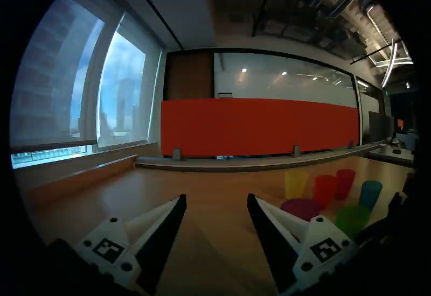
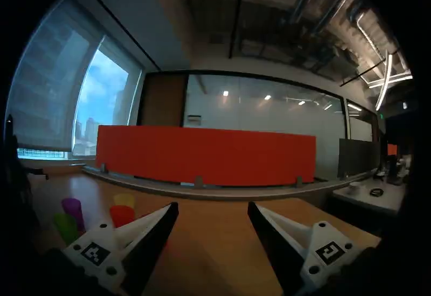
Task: Pour water
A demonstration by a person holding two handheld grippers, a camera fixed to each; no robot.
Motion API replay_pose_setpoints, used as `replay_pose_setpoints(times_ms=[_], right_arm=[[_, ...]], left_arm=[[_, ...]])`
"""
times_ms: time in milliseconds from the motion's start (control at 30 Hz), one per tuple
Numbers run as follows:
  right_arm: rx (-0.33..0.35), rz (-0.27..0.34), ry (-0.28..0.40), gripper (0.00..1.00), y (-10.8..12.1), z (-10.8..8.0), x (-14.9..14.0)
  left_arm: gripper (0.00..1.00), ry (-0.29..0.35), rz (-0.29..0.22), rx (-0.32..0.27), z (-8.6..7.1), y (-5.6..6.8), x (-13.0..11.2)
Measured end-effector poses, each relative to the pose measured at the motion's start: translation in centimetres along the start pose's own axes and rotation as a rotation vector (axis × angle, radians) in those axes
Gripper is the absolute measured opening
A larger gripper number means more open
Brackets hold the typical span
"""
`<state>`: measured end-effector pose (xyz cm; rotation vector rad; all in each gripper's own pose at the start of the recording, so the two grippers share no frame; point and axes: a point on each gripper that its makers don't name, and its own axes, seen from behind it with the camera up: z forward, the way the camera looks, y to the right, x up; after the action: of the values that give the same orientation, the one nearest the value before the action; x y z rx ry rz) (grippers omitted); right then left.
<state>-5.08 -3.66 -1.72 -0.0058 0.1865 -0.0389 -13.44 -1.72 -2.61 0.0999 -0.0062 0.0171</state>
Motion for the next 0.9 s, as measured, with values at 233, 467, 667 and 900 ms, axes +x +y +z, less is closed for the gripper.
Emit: replay_pose_setpoints(times_ms=[233,467,667,900], right_arm=[[-0.026,0.014,-0.033,1.00,0.4,0.1,-2.5],[-0.043,0.051,-0.051,1.00,0.9,0.5,-4.0],[-0.042,0.060,-0.061,1.00,1.1,0.8,-4.5],[-0.034,0.052,-0.061,1.00,0.9,1.3,-4.9]], left_arm=[[0.83,0.000,0.000,0.000,0.0,0.0,0.1],[0.83,0.000,0.000,0.000,0.0,0.0,0.0],[0.83,0.000,0.000,0.000,0.0,-0.1,0.0],[0.83,0.000,0.000,0.000,0.0,0.0,0.0]])
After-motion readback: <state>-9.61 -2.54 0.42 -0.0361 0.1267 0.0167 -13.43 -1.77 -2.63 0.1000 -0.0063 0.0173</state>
